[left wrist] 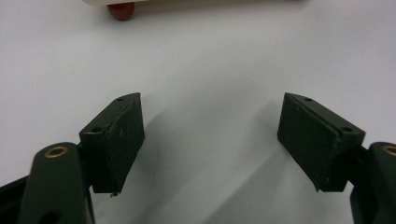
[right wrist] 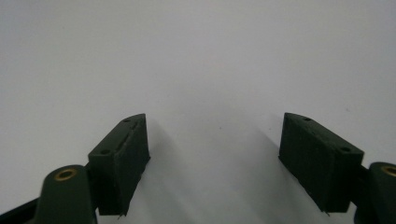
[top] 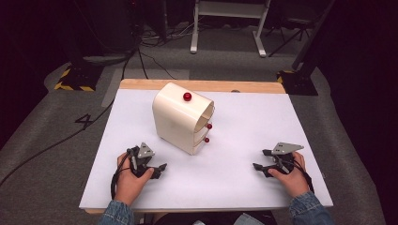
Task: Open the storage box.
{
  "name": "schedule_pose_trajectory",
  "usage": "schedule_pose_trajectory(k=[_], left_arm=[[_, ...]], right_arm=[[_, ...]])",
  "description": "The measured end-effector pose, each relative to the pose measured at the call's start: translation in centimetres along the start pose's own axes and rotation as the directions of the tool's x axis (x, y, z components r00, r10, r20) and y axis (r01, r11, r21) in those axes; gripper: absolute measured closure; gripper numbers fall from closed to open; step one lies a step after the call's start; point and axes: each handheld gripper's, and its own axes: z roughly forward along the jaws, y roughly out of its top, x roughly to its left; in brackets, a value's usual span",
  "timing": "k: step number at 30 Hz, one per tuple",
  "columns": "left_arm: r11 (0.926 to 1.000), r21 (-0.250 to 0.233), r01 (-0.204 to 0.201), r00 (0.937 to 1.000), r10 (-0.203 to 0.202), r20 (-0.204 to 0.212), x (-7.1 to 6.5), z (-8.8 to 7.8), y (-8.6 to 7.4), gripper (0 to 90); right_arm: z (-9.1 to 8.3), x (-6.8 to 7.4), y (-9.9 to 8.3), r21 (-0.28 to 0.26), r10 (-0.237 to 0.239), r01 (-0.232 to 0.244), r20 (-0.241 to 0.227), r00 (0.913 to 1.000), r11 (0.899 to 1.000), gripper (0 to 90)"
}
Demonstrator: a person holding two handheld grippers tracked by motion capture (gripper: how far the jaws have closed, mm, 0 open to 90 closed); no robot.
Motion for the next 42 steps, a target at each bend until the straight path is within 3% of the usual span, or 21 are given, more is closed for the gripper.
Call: schedule_pose_trajectory(k=[2,4,8,10,16,21,24,25,26,27,28,31,36,42], left_arm=[[1.0,0.0,0.0,1.0,0.0,0.0,0.0,0.0,0.0,23.0],[1.0,0.001,0.005,1.0,-0.005,0.002,0.0,0.0,0.0,23.0],[1.0,0.001,0.003,1.0,-0.003,0.001,0.0,0.0,0.0,23.0],[1.0,0.003,0.002,1.0,-0.002,0.001,0.0,0.0,0.0,23.0],[1.0,0.006,0.003,1.0,-0.003,0.004,0.0,0.0,0.1,23.0],[1.0,0.009,0.0,1.0,0.0,-0.002,0.0,0.0,0.1,22.8],[0.9999,0.007,0.009,1.0,-0.009,0.0,0.0,0.0,0.1,22.8],[0.9999,0.007,0.009,1.0,-0.009,0.0,0.0,0.0,0.1,22.9],[1.0,0.007,0.002,1.0,-0.002,-0.001,0.0,0.0,0.1,22.9],[1.0,0.005,0.007,1.0,-0.007,0.0,0.0,0.0,0.1,22.9],[1.0,0.009,0.003,1.0,-0.003,-0.003,0.1,0.0,0.2,22.9],[0.9999,0.007,0.008,1.0,-0.008,0.004,0.1,0.0,0.2,22.6],[1.0,0.003,0.008,1.0,-0.008,0.005,0.1,0.1,0.1,22.5],[1.0,-0.002,0.004,1.0,-0.004,0.001,0.0,0.1,0.0,22.6]], right_arm=[[0.1,0.2,0.0,0.004,-0.003,0.003,0.049,0.9988,1.0,15.3],[0.0,0.3,0.1,0.003,-0.007,0.007,0.053,0.9986,1.0,16.2],[-0.1,0.3,0.0,0.002,-0.003,0.003,0.032,0.9995,1.0,23.8],[-0.2,0.5,0.0,0.003,0.029,-0.029,0.023,0.9993,1.0,29.7],[-0.3,1.4,0.4,-0.02,0.023,-0.023,0.012,0.9997,1.0,40.1],[-0.4,2.2,1.8,-0.097,0.049,-0.055,-0.064,0.9967,0.994,48.7],[-0.5,2.5,2.7,-0.168,0.069,-0.085,-0.102,0.9924,0.982,52.9],[-0.5,2.5,2.7,-0.168,0.069,-0.085,-0.102,0.9924,0.982,52.9],[-0.5,2.7,3.3,-0.215,0.076,-0.104,-0.133,0.9882,0.971,55.8],[-0.5,2.7,3.3,-0.215,0.076,-0.104,-0.133,0.9882,0.971,55.8],[-0.4,2.9,4.0,-0.254,0.079,-0.119,-0.162,0.9836,0.96,57.0],[0.0,3.1,5.0,-0.28,0.063,-0.113,-0.182,0.9812,0.953,59.0],[0.9,3.6,6.3,-0.294,0.028,-0.085,-0.193,0.9808,0.952,60.5],[3.4,4.9,8.6,-0.303,-0.017,-0.048,-0.208,0.9779,0.952,62.0]])
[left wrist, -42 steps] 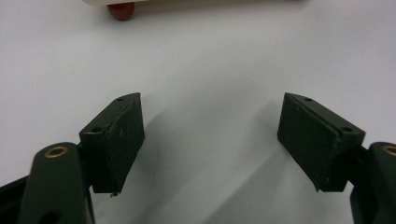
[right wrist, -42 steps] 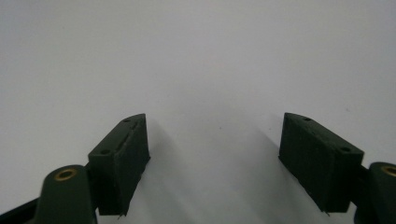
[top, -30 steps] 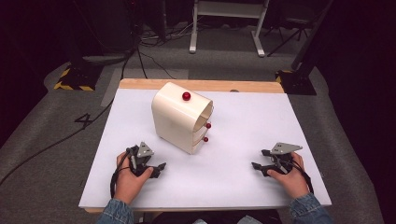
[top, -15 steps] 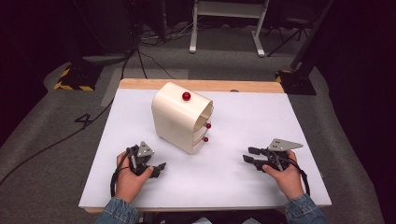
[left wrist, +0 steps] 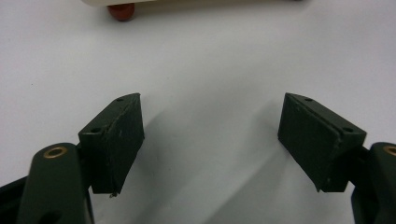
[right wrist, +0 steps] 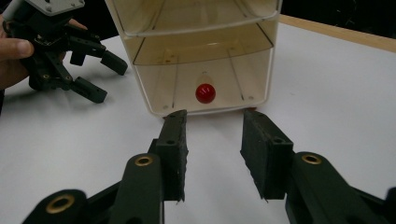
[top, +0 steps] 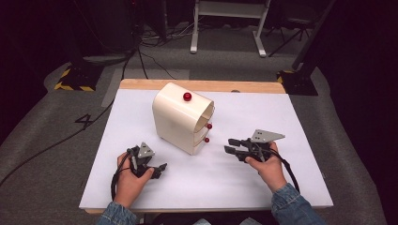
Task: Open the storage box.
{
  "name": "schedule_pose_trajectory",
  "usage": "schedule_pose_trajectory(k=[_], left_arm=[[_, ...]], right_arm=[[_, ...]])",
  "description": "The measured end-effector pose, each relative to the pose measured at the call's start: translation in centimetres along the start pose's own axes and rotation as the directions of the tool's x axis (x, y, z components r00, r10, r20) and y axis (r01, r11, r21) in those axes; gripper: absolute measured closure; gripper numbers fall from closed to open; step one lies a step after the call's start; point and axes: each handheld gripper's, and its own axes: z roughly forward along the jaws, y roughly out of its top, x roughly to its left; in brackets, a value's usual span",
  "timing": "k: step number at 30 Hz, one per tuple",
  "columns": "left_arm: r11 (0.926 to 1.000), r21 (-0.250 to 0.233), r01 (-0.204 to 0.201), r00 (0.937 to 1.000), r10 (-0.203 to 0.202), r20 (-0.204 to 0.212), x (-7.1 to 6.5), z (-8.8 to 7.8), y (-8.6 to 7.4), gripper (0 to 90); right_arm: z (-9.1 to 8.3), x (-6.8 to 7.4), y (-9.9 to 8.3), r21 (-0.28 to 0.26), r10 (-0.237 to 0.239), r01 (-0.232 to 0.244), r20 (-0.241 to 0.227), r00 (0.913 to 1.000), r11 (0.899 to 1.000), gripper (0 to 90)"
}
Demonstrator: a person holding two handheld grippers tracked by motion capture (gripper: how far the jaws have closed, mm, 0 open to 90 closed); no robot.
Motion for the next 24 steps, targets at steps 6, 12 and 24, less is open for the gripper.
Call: schedule_pose_trajectory(k=[6,12,24], left_arm=[[1.0,-0.002,-0.004,1.0,0.004,-0.006,-0.1,0.0,0.0,22.7],[1.0,-0.001,-0.004,1.0,0.004,-0.006,-0.1,0.0,0.0,22.6],[1.0,-0.003,-0.005,0.9999,0.005,-0.009,-0.1,0.0,0.0,22.7]], right_arm=[[2.5,0.0,0.4,0.0,-0.013,0.013,-0.027,0.9995,1.0,62.9],[4.5,0.1,0.5,0.0,-0.025,0.025,-0.041,0.9988,1.0,64.3],[6.7,-0.5,0.0,-0.001,-0.026,0.026,-0.047,0.9986,1.0,73.4]])
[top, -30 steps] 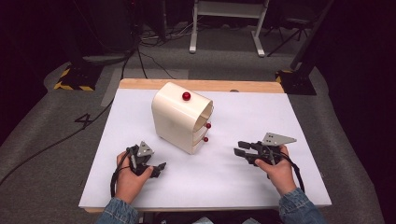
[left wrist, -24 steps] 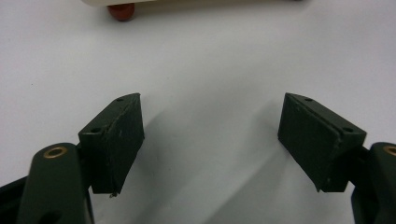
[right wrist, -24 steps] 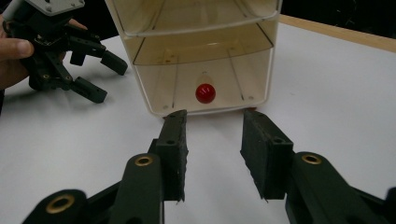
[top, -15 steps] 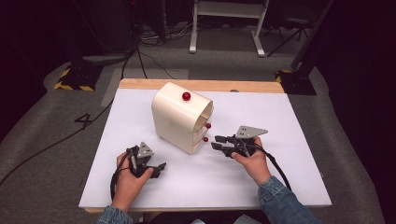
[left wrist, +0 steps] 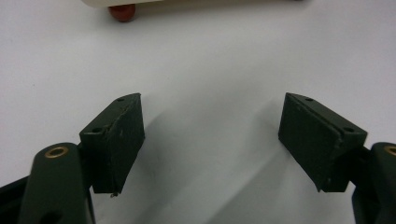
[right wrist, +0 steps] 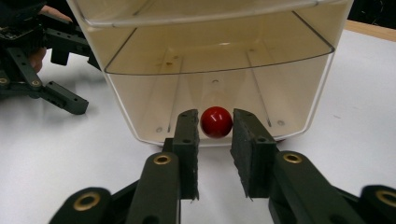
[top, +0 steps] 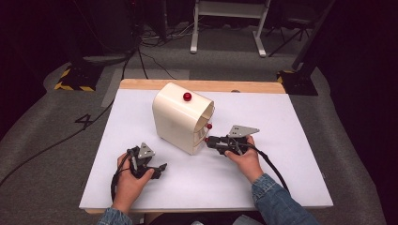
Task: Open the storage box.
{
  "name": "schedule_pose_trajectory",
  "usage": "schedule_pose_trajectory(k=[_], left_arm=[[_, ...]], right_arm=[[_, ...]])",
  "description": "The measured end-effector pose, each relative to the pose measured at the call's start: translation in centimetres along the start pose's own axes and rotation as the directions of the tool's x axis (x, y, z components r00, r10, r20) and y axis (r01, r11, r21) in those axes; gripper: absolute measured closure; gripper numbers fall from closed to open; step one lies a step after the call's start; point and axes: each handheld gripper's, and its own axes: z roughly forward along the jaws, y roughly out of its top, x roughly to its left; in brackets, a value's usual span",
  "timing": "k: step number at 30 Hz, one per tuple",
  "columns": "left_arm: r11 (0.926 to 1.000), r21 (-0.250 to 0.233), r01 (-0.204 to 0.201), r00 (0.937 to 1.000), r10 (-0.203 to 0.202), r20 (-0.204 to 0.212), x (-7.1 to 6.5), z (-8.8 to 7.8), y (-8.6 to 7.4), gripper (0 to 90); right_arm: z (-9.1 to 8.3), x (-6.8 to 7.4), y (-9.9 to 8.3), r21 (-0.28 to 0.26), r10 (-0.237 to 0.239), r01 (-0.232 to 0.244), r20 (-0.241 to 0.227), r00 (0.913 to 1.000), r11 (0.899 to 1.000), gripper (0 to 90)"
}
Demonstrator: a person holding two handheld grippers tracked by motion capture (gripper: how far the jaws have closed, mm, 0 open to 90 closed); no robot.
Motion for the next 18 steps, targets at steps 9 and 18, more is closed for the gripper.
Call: schedule_pose_trajectory(k=[9,18], left_arm=[[1.0,0.002,-0.004,1.0,0.004,-0.001,0.02,-0.02,0.01,22.7],[1.0,0.001,0.0,1.0,0.0,0.001,0.0,-0.01,0.01,22.7]], right_arm=[[0.48,-0.07,0.03,-0.001,-0.013,0.013,0.003,0.9999,1.0,74.2],[0.02,0.17,-0.01,0.005,-0.017,0.017,0.014,0.9998,1.0,74.2]])
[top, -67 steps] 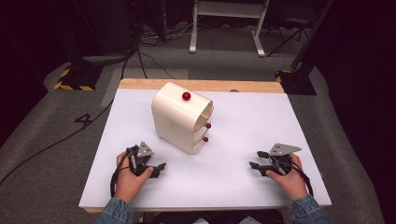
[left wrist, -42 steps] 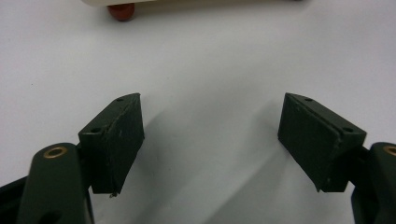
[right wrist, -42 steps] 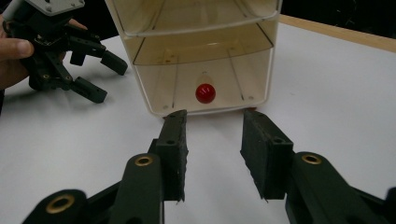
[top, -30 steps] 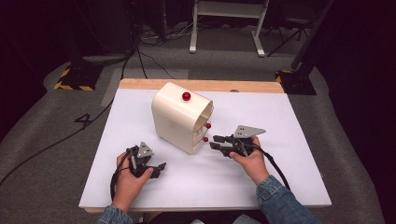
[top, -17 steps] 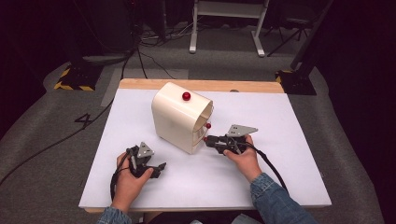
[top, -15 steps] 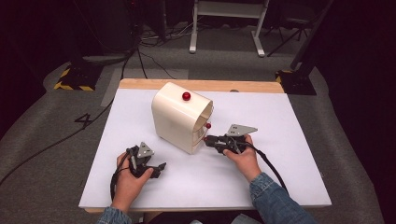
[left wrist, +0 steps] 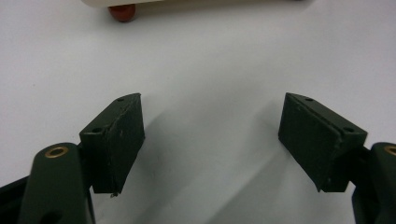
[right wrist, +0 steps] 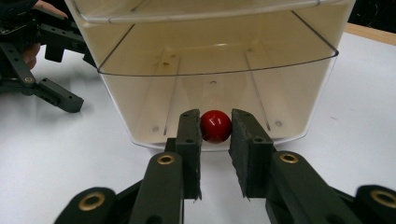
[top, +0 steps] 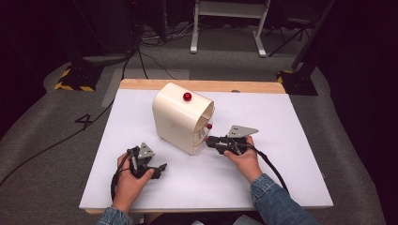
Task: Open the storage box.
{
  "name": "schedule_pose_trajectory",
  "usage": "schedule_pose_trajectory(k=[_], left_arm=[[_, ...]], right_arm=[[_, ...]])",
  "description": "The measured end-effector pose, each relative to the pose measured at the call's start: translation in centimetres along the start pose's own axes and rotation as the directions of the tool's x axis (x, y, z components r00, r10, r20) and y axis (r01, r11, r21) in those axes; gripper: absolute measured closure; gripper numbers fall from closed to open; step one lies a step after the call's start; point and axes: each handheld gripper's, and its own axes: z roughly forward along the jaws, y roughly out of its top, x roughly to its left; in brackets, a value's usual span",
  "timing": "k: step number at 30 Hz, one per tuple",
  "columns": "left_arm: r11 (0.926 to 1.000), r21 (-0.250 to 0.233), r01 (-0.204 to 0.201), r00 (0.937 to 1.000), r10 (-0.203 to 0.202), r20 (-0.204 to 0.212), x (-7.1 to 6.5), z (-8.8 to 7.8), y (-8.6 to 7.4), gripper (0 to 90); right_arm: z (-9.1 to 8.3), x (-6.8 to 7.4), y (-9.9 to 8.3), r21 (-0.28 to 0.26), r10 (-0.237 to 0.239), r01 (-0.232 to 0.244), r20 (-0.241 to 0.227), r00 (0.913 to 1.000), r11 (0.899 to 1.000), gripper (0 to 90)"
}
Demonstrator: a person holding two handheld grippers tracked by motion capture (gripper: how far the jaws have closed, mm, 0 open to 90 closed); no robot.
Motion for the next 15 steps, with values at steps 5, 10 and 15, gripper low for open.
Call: schedule_pose_trajectory(k=[5,10,15], left_arm=[[1.0,0.002,0.002,1.0,-0.002,0.002,0.0,0.0,0.0,22.6],[1.0,0.003,0.004,1.0,-0.004,0.007,0.1,0.0,0.1,22.5],[1.0,0.006,0.004,1.0,-0.004,0.008,0.1,0.0,0.1,22.5]], right_arm=[[-1.5,0.3,-0.2,0.0,-0.003,0.003,0.018,0.9998,1.0,74.2],[-3.4,0.6,-0.7,-0.016,0.014,-0.013,0.029,0.9995,1.0,74.2],[-4.8,0.8,-1.3,-0.021,0.021,-0.02,0.039,0.999,1.0,74.2]])
